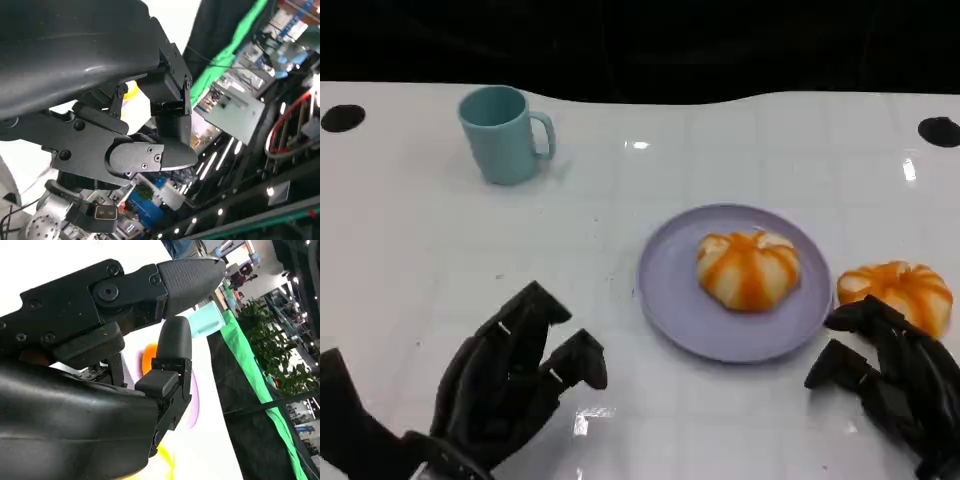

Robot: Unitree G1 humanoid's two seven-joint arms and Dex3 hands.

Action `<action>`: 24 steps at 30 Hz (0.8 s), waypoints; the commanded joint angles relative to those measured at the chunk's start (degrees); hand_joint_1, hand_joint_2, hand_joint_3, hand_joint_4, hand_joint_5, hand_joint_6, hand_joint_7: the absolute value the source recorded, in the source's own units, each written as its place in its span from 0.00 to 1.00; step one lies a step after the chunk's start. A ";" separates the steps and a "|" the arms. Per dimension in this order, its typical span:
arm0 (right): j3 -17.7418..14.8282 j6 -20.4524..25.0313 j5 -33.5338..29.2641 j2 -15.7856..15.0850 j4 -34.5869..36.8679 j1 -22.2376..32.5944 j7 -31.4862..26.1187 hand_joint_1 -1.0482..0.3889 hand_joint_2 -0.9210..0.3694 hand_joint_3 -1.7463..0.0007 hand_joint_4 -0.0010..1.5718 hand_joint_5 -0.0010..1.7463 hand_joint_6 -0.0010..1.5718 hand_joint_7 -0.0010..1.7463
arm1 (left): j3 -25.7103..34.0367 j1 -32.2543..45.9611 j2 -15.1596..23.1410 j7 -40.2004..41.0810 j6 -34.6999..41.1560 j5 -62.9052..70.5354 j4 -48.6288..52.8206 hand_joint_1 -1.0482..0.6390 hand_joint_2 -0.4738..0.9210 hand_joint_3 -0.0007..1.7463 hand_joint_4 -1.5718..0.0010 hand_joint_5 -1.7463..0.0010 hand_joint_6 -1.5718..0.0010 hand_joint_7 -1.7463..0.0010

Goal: Grasp the bread from the table and place it into the plate.

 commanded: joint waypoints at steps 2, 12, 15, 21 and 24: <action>0.14 -0.86 -0.99 -0.81 -0.94 1.64 -1.52 0.36 0.00 0.88 0.41 0.89 0.39 0.70 | 0.46 2.25 -0.28 1.63 0.25 1.07 -1.86 0.29 1.00 0.21 0.48 0.00 0.58 0.07; 0.30 -0.19 -1.40 -0.78 -2.70 2.83 -2.57 0.37 0.00 0.88 0.40 0.89 0.39 0.69 | 0.29 3.20 -0.44 0.49 -1.61 2.85 0.13 0.30 1.00 0.17 0.46 0.00 0.58 0.02; 0.41 -0.05 -1.52 -0.82 -2.86 2.90 -2.81 0.37 0.00 0.87 0.40 0.89 0.39 0.69 | 0.34 3.33 -0.72 0.68 -2.15 3.64 0.22 0.29 1.00 0.17 0.46 0.00 0.58 0.01; 0.24 -0.66 -1.10 -0.98 -1.71 2.30 -1.52 0.37 0.00 0.87 0.40 0.89 0.39 0.69 | 0.43 2.63 -0.90 -0.32 -4.03 4.46 1.77 0.30 1.00 0.18 0.45 0.00 0.59 0.00; 0.17 -0.62 -1.14 -1.00 -1.62 2.18 -1.51 0.37 0.00 0.87 0.39 0.90 0.38 0.69 | 0.55 2.38 -0.68 -0.08 -3.36 4.21 1.87 0.29 1.00 0.18 0.45 0.00 0.59 0.00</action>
